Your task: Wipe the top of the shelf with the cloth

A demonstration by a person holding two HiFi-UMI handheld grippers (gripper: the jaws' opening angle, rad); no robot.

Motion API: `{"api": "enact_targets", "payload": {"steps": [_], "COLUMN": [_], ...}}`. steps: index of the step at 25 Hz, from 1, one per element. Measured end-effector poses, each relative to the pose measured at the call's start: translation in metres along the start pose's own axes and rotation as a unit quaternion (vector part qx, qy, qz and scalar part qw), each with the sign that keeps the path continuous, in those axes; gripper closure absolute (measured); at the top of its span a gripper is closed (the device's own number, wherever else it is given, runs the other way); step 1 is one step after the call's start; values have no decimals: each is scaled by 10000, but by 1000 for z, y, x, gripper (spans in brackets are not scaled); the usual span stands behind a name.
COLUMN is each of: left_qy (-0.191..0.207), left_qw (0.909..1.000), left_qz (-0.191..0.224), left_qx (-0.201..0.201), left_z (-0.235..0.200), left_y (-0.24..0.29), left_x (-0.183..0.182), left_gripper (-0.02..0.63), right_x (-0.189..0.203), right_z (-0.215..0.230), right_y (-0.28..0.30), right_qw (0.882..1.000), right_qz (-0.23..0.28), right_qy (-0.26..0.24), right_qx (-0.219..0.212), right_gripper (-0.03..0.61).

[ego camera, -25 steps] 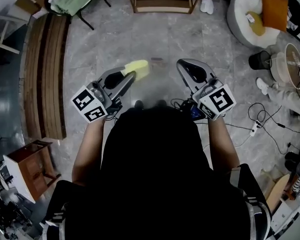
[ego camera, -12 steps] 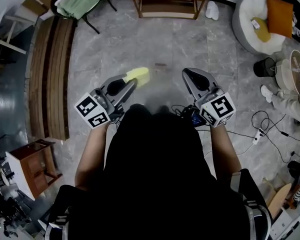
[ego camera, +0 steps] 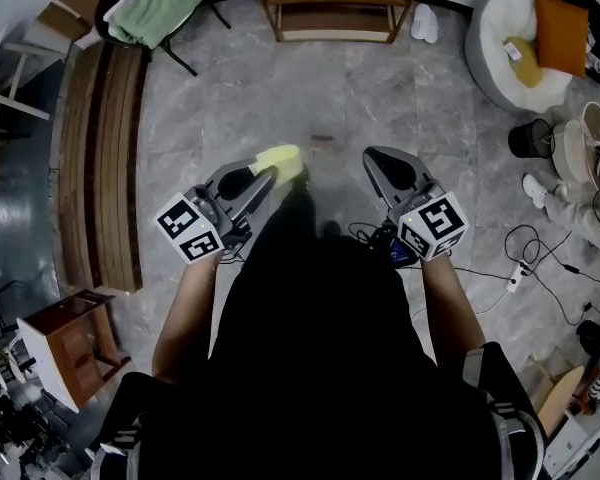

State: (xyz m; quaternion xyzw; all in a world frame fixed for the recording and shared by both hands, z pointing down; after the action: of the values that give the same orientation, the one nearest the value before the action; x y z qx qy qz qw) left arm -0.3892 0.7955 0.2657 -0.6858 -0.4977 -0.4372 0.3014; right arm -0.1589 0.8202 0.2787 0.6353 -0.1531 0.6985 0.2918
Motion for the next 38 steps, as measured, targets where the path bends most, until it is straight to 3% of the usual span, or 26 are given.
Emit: {"api": "enact_targets", "payload": {"steps": [6,10,14,22,31,38], "left_qy": [-30,-82,-183,-72,-286,-394], "left_qw": [9998,9993,9976,9982,9980,9986], "left_qz": [103,373,670,314,236,275], "left_qx": [187,56,72,508,518,224], "left_z": [-78,-133,-186,-252,-290,-323], "left_y": [37,51,61,93,159,237], "left_x": [-24,-57,-96,-120,-129,-160], "left_gripper": [587,586,586,586,588,588], "right_x": [-14,-35,-60,-90,-93,-111], "right_z": [53,73,100,145,218,314], "right_y": [49,94,140,182,210,235], "right_qw": [9995,9993,9961,9921,9934,9969], "right_qz": [-88,-231,-477,-234,-221,-69], "right_qy": [57,4,-368,-174,-98,-62], "right_qx": [287,300,647,1219,1125,787], "right_gripper": [554,554,554,554,554,554]}}
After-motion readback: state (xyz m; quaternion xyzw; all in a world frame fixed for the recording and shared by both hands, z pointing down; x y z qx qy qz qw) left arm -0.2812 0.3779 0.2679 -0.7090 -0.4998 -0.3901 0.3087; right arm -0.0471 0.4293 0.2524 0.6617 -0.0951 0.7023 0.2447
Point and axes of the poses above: the fingertips, and each gripper's own axes: y forward along the fingers, z to its right, x out of its underside, the point moved 5 cm from there along -y, backward along the fingers, and after that the axes turned 3 degrees about z, right-handed, at the moved point
